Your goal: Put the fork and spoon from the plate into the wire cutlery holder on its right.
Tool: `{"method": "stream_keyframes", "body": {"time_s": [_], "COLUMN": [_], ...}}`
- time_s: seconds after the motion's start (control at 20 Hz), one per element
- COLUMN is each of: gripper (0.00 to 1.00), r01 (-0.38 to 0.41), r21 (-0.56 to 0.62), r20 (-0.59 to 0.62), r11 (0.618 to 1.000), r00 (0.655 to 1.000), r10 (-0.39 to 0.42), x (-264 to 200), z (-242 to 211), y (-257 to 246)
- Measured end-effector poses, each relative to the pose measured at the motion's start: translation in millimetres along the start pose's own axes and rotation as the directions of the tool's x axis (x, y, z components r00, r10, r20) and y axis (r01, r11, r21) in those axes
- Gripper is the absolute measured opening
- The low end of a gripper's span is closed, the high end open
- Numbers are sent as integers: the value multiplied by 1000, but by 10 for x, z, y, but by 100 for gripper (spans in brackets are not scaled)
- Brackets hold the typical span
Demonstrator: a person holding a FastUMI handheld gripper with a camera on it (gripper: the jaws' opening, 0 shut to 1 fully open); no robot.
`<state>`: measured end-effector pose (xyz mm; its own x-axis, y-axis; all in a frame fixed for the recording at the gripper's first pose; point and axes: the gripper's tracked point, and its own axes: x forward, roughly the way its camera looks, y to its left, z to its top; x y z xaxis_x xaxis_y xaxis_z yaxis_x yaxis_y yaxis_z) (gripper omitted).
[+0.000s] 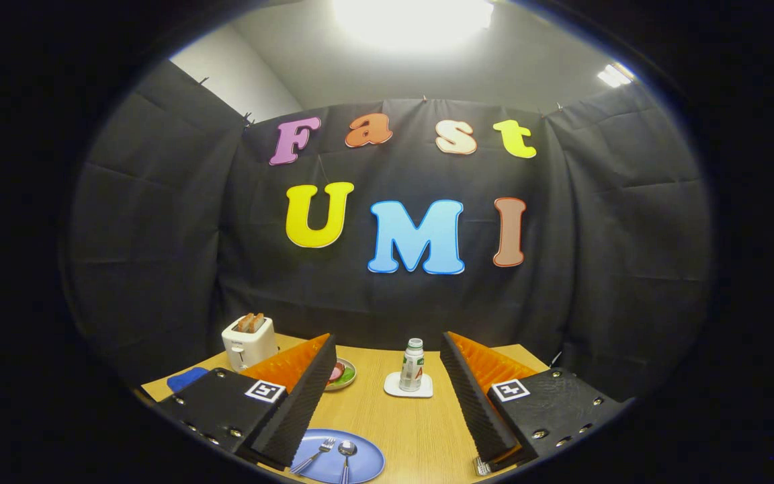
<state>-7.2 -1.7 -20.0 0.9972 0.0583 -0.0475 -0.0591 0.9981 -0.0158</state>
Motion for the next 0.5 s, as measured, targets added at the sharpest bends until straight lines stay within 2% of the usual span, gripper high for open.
{"method": "stream_keyframes", "body": {"time_s": [0.25,0.5], "gripper": [96,96], "r01": [-29,-9], "r21": [-22,-18], "r20": [-78,-52], "r11": [999,1000], "r00": [997,999], "r10": [28,8], "x": [32,69], "z": [-230,-188], "y": [89,78]}}
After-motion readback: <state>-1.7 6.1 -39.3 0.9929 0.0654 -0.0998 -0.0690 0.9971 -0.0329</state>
